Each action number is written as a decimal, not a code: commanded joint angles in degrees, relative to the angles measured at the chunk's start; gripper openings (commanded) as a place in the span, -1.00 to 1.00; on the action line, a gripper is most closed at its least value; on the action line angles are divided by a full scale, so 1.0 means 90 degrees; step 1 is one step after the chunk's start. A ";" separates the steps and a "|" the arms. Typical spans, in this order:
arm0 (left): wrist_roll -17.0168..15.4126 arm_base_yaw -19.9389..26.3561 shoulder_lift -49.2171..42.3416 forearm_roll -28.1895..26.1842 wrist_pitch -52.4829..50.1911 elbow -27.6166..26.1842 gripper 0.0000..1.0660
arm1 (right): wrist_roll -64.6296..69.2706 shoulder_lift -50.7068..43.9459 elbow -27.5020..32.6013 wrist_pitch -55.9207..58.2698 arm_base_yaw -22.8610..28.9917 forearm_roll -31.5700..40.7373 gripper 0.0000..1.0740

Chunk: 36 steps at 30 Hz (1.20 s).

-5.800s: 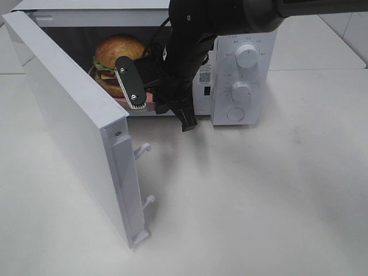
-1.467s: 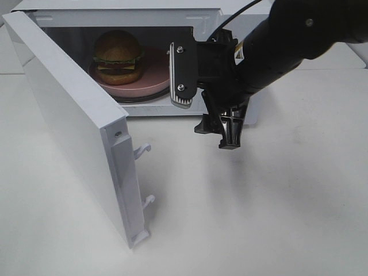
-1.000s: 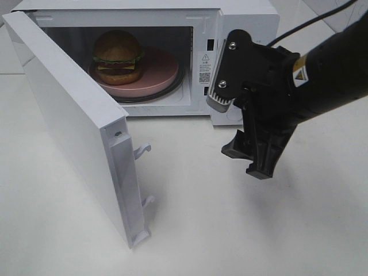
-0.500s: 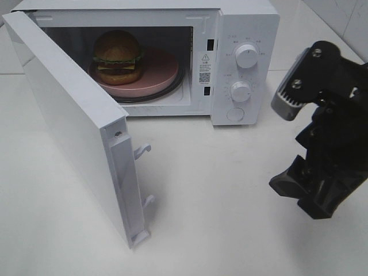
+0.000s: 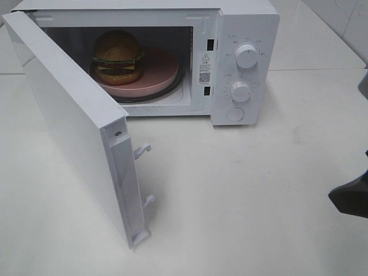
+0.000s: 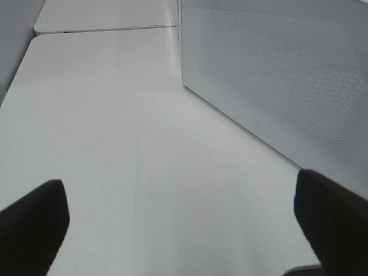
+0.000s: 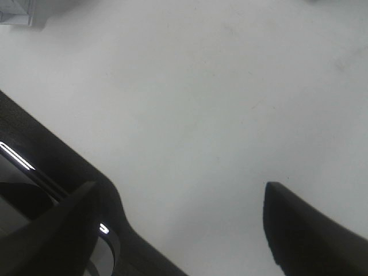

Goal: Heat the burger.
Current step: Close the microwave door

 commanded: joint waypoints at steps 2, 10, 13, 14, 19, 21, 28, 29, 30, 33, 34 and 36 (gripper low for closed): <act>-0.0013 0.0006 -0.0115 0.0000 -0.0019 0.0019 0.88 | 0.0401 -0.0560 0.0025 0.0770 0.0000 -0.0153 0.42; -0.0013 0.0006 -0.0115 0.0000 -0.0019 0.0019 0.88 | 0.0541 -0.1222 0.0102 0.1235 0.0000 -0.0153 0.42; -0.0013 0.0006 -0.0115 0.0000 -0.0019 0.0019 0.88 | 0.0567 -0.1553 0.0267 0.1248 -0.0006 -0.0236 0.42; -0.0013 0.0006 -0.0115 0.0000 -0.0019 0.0019 0.88 | 0.0567 -0.1553 0.0267 0.1248 -0.0006 -0.0236 0.42; -0.0013 0.0006 -0.0115 0.0000 -0.0019 0.0019 0.88 | 0.0675 -0.1878 0.0554 0.1241 -0.0401 -0.0267 0.42; -0.0013 0.0006 -0.0115 0.0000 -0.0019 0.0019 0.88 | 0.0656 -0.2279 0.0700 0.1178 -0.0987 -0.0267 0.42; -0.0013 0.0006 -0.0115 0.0000 -0.0019 0.0019 0.88 | 0.0656 -0.3049 0.0726 0.0828 -0.1763 -0.0267 0.42; -0.0013 0.0006 -0.0115 0.0000 -0.0019 0.0019 0.88 | 0.0656 -0.3310 0.0726 0.0713 -0.1986 -0.0248 0.42; -0.0013 0.0006 -0.0115 0.0000 -0.0019 0.0019 0.88 | 0.0656 -0.3310 0.0726 0.0713 -0.1986 -0.0248 0.42; -0.0013 0.0006 -0.0115 0.0000 -0.0019 0.0019 0.88 | 0.0656 -0.3692 0.0726 0.0630 -0.2305 -0.0242 0.42; -0.0013 0.0006 -0.0115 0.0000 -0.0019 0.0019 0.88 | 0.0656 -0.3896 0.0770 0.0605 -0.2489 -0.0242 0.42; -0.0013 0.0006 -0.0115 0.0000 -0.0019 0.0019 0.88 | 0.0656 -0.3985 0.0815 0.0573 -0.2591 -0.0242 0.42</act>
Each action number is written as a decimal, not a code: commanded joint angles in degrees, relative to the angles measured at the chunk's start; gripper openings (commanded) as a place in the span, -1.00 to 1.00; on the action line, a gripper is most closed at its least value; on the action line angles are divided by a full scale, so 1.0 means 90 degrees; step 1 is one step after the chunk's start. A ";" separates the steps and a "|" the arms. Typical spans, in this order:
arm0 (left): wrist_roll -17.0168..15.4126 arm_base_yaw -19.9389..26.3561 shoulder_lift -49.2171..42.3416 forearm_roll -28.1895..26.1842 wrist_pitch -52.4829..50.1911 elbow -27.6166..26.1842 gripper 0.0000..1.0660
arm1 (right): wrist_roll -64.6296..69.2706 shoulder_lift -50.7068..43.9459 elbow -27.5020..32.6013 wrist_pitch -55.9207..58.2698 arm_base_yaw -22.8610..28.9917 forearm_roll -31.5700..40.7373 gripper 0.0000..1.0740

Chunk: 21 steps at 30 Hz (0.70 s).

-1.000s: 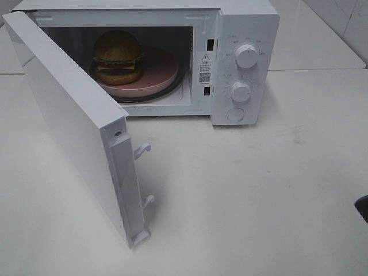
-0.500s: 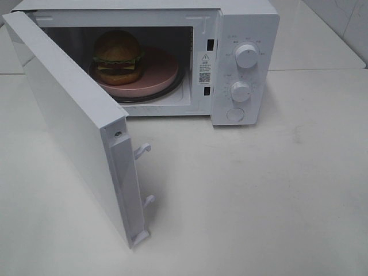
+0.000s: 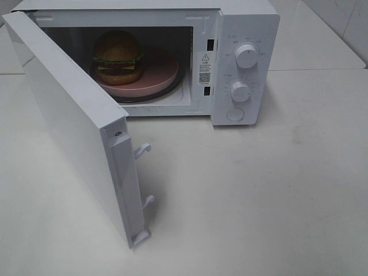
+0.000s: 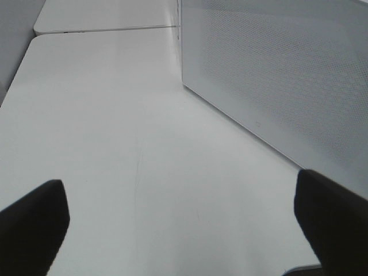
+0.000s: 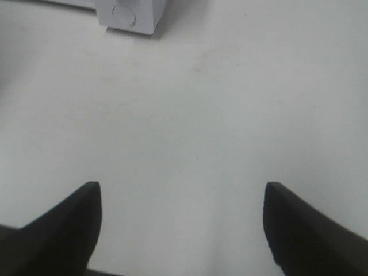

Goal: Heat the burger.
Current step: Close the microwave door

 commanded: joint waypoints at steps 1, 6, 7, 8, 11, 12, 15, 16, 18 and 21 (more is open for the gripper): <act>-0.0013 0.0006 -0.0115 0.0000 -0.0019 0.0019 0.88 | -0.0025 -0.0484 0.0229 -0.0051 -0.0446 0.0019 0.42; -0.0013 0.0006 -0.0115 0.0000 -0.0019 0.0019 0.88 | -0.0051 -0.0872 0.0331 0.0108 -0.0815 0.0102 0.42; -0.0013 0.0006 -0.0115 0.0000 -0.0019 0.0019 0.88 | -0.0051 -0.0872 0.0331 0.0108 -0.0815 0.0102 0.42; -0.0013 0.0006 -0.0115 0.0000 -0.0019 0.0019 0.88 | -0.0064 -0.0949 0.0350 0.0121 -0.0866 0.0102 0.42; -0.0013 0.0006 -0.0115 0.0000 -0.0019 0.0019 0.88 | -0.0115 -0.1235 0.0350 0.0121 -0.1038 0.0146 0.42; -0.0013 0.0006 -0.0115 0.0000 -0.0019 0.0019 0.88 | -0.0127 -0.1413 0.0350 0.0121 -0.1120 0.0146 0.42; -0.0013 0.0006 -0.0115 0.0000 -0.0019 0.0019 0.88 | -0.0178 -0.1700 0.0350 0.0115 -0.1267 0.0191 0.42; -0.0013 0.0006 -0.0115 0.0000 -0.0019 0.0019 0.88 | -0.0178 -0.1700 0.0350 0.0115 -0.1267 0.0191 0.42; -0.0013 0.0006 -0.0115 0.0000 -0.0019 0.0019 0.88 | -0.0210 -0.1840 0.0350 0.0115 -0.1318 0.0216 0.42; -0.0013 0.0006 -0.0115 0.0000 -0.0019 0.0019 0.88 | -0.0267 -0.1827 0.0350 0.0115 -0.1343 0.0261 0.42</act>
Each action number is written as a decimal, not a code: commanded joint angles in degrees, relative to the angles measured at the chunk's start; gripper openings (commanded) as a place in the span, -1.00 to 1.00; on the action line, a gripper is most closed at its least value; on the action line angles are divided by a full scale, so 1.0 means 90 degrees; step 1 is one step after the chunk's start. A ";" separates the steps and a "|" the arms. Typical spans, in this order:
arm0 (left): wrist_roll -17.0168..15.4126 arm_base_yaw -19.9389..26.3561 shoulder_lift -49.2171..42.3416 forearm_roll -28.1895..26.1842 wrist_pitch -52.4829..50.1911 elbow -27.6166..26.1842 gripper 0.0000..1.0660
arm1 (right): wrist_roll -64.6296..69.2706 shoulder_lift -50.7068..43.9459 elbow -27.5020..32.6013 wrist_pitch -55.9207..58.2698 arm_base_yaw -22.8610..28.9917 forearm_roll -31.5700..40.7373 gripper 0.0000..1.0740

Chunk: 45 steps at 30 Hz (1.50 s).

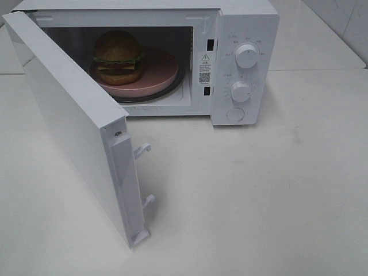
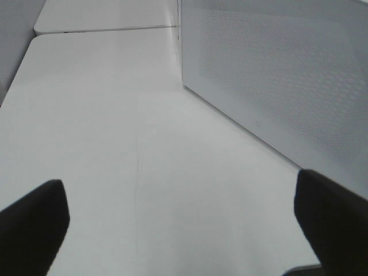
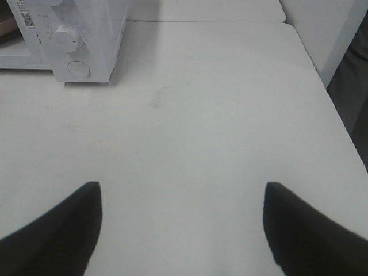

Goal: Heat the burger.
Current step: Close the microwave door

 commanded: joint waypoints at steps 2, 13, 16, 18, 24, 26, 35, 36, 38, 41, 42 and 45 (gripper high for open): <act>-0.0013 0.0006 -0.0115 0.0000 -0.0019 0.0019 0.88 | -0.0115 -0.0185 0.0013 0.0019 -0.0057 0.0038 0.42; -0.0013 0.0006 -0.0115 0.0006 -0.0019 0.0019 0.88 | -0.0121 -0.0185 0.0013 0.0019 -0.0057 0.0045 0.42; -0.0013 0.0006 -0.0115 0.0006 -0.0019 0.0019 0.88 | -0.0121 -0.0185 0.0013 0.0019 -0.0057 0.0045 0.42; -0.0013 0.0006 -0.0115 0.0006 -0.0019 0.0019 0.88 | -0.0121 -0.0185 0.0013 0.0019 -0.0057 0.0045 0.42; -0.0013 0.0006 -0.0115 0.0006 -0.0019 0.0019 0.88 | -0.0121 -0.0185 0.0013 0.0019 -0.0057 0.0045 0.42; -0.0013 0.0006 -0.0115 0.0006 -0.0019 0.0019 0.88 | -0.0121 -0.0185 0.0013 0.0019 -0.0057 0.0045 0.42; -0.0013 0.0006 -0.0115 0.0006 -0.0019 0.0019 0.88 | -0.0121 -0.0185 0.0013 0.0019 -0.0057 0.0045 0.42; -0.0013 0.0006 -0.0115 0.0006 -0.0019 0.0019 0.88 | -0.0121 -0.0185 0.0013 0.0019 -0.0057 0.0045 0.42; -0.0013 0.0006 -0.0115 0.0006 -0.0019 0.0019 0.88 | -0.0121 -0.0185 0.0013 0.0019 -0.0057 0.0045 0.42; -0.0013 0.0006 -0.0115 0.0006 -0.0019 0.0019 0.88 | -0.0121 -0.0185 0.0013 0.0019 -0.0057 0.0045 0.42; -0.0013 0.0006 -0.0115 0.0006 -0.0019 0.0019 0.88 | -0.0121 -0.0185 0.0013 0.0019 -0.0057 0.0045 0.42; -0.0025 0.0006 -0.0115 0.0006 -0.0019 0.0019 0.88 | -0.0121 -0.0185 0.0013 0.0019 -0.0057 0.0045 0.42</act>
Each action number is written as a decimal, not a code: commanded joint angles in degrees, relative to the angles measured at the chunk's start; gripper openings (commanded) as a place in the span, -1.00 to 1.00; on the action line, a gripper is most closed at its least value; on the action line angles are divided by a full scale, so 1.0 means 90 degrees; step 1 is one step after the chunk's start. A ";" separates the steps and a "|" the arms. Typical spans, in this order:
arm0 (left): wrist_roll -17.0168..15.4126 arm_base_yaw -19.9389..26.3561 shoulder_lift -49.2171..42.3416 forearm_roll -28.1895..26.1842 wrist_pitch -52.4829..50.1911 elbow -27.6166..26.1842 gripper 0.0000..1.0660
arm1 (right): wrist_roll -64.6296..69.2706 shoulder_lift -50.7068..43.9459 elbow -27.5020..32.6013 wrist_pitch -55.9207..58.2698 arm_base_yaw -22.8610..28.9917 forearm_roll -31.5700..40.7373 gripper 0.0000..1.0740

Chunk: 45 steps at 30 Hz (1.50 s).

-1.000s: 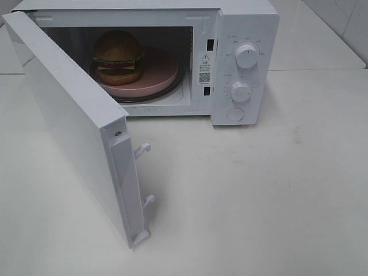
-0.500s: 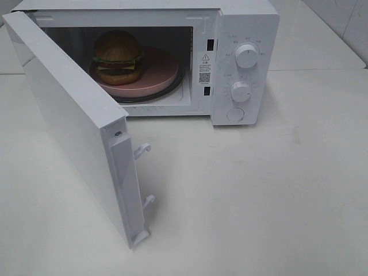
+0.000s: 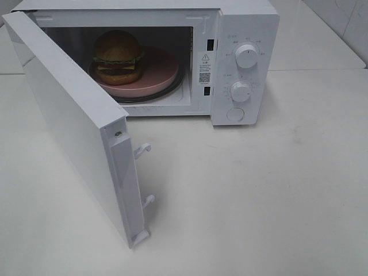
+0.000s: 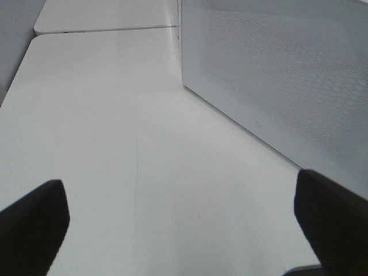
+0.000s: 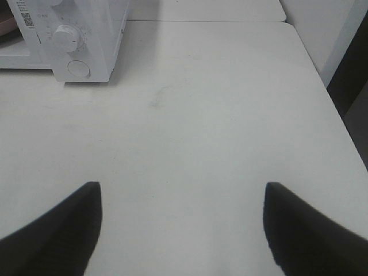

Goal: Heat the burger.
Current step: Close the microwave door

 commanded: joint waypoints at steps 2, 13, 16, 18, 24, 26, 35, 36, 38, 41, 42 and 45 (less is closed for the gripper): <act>-0.0064 0.0006 -0.0115 0.0000 -0.0019 0.0019 0.88 | -0.0108 -0.0185 0.0013 0.0019 -0.0038 0.0025 0.42; -0.0064 0.0006 0.0439 -0.0108 -0.0477 -0.0185 0.66 | -0.0108 -0.0185 0.0013 0.0019 -0.0038 0.0019 0.42; -0.0064 0.0006 0.0726 -0.0153 -0.0649 -0.0191 0.43 | -0.0108 -0.0185 0.0013 0.0019 -0.0038 0.0019 0.42; -0.0032 0.0006 0.0910 -0.0159 -0.0694 -0.0191 0.21 | -0.0108 -0.0185 0.0013 0.0019 -0.0038 0.0019 0.42; -0.0064 0.0006 0.1604 -0.0146 -0.1095 -0.0191 -0.55 | -0.0108 -0.0185 0.0013 0.0019 -0.0038 0.0019 0.42; -0.0064 0.0006 0.1840 -0.0146 -0.1280 -0.0191 -0.89 | -0.0108 -0.0185 0.0013 0.0019 -0.0038 0.0019 0.42; -0.0013 0.0006 0.2750 -0.0153 -0.3177 0.0248 -1.00 | -0.0108 -0.0185 0.0013 0.0019 -0.0038 0.0019 0.42; 0.0025 0.0006 0.2890 -0.0153 -0.3756 0.0433 -1.00 | -0.0108 -0.0185 0.0013 0.0019 -0.0038 0.0019 0.42; 0.0172 0.0006 0.3030 -0.0153 -0.4329 0.0649 -1.00 | -0.0108 -0.0185 0.0013 0.0019 -0.0038 0.0019 0.42; 0.0357 0.0006 0.3221 -0.0153 -0.5290 0.0949 -1.00 | -0.0108 -0.0185 0.0013 0.0019 -0.0038 0.0019 0.42; 0.0357 0.0006 0.3221 -0.0153 -0.5290 0.0949 -1.00 | -0.0108 -0.0185 0.0013 0.0019 -0.0038 0.0019 0.42; 0.0401 0.0006 0.3419 -0.0153 -0.6213 0.1261 -1.00 | -0.0108 -0.0185 0.0013 0.0019 -0.0038 0.0019 0.42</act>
